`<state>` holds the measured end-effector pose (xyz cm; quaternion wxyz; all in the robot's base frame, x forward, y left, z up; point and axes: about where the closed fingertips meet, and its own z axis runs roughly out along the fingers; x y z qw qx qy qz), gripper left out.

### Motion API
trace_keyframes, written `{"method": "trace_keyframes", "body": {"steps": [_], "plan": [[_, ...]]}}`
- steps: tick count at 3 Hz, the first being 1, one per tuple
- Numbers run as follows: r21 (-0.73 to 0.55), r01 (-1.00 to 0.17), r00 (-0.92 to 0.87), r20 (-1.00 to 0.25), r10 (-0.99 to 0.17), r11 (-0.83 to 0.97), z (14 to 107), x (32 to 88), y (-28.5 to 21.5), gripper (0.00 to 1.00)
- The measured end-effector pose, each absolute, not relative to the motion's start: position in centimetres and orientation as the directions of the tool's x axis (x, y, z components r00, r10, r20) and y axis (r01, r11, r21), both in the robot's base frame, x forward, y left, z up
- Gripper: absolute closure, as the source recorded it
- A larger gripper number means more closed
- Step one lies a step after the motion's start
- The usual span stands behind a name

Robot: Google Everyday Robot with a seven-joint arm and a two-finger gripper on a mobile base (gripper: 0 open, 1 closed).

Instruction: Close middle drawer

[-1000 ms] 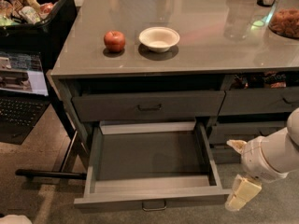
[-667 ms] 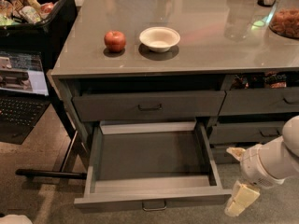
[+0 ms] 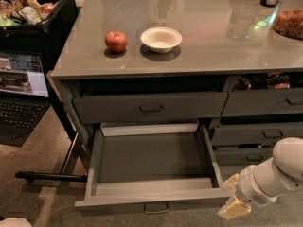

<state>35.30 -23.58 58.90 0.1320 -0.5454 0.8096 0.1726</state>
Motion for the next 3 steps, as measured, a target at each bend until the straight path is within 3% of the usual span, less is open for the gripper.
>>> {"method": "trace_keyframes", "body": {"steps": [2,3], "plan": [[0.253,-0.9,-0.431,-0.396,-0.811,0.355,48.0,34.6,-23.8,0.88],[0.287,-0.89,-0.447,-0.409,-0.795,0.353,42.7,34.6,-23.9,1.0]]}}
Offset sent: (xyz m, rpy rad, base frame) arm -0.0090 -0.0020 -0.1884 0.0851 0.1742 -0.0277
